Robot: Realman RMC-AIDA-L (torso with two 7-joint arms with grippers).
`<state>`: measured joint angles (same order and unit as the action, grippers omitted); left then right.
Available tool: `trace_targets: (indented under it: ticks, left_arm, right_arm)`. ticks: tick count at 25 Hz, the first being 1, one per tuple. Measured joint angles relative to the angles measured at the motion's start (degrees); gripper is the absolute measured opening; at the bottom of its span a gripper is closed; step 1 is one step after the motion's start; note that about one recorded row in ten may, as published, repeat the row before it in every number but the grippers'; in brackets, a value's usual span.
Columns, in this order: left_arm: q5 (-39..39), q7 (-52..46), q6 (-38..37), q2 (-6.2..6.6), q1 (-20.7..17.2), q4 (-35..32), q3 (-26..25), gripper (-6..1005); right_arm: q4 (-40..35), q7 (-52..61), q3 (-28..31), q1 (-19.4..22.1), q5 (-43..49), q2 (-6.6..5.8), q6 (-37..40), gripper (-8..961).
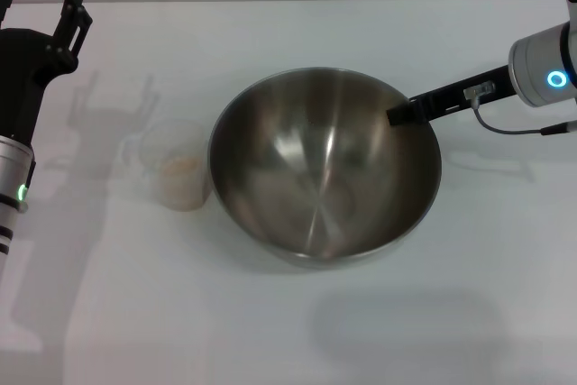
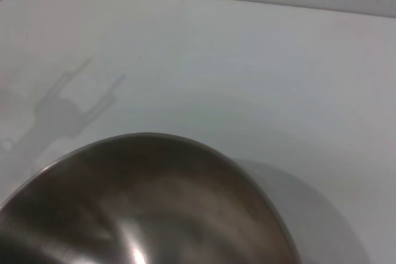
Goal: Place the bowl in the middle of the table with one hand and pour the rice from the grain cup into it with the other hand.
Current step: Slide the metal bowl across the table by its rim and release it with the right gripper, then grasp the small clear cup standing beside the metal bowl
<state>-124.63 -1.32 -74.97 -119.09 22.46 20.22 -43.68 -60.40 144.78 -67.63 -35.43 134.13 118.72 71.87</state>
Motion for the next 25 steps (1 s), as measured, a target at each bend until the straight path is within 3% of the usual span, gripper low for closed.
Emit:
trace_targets:
  ticks: [2,6,11,15,21,22,23,25]
  left_arm:
    - [0.0,0.0,-0.1,0.00,0.0,0.0,0.0,811]
    - [0.0,0.0,-0.3,0.00,-0.2,0.0,-0.1,811]
    - [0.0,0.0,-1.0,0.00,-0.4,0.0,-0.1,811]
    - [0.0,0.0,-1.1,0.00,-0.5,0.0,-0.1,812]
    - [0.0,0.0,-1.2,0.00,-0.5,0.0,-0.2,812]
    - [0.0,0.0,-1.2,0.01,-0.5,0.0,-0.1,812]
    - [0.0,0.0,-1.2,0.01,-0.5,0.0,-0.1,812]
    - [-0.1,0.0,-1.3,0.01,-0.5,0.0,-0.1,812]
  right_arm:
    - [-0.3,-0.1,0.0,-0.1,0.0,0.02,-0.3,34]
    - [-2.3,-0.1,0.0,-0.1,0.0,0.02,-1.3,225]
    - [-6.8,-0.8,0.0,0.0,-0.2,0.17,-3.4,390]
    - [-8.9,-3.1,-0.1,0.5,-2.6,0.36,-7.4,390]
    - [-8.7,-16.6,-0.9,2.8,-18.3,0.59,-18.3,390]
    - [-7.9,-25.8,-2.7,4.3,-27.7,0.66,-23.5,390]
    - [-7.9,-25.8,-2.7,4.3,-27.7,0.66,-23.5,390]
    - [-7.0,-37.8,-5.2,6.2,-39.2,0.72,-28.9,389]
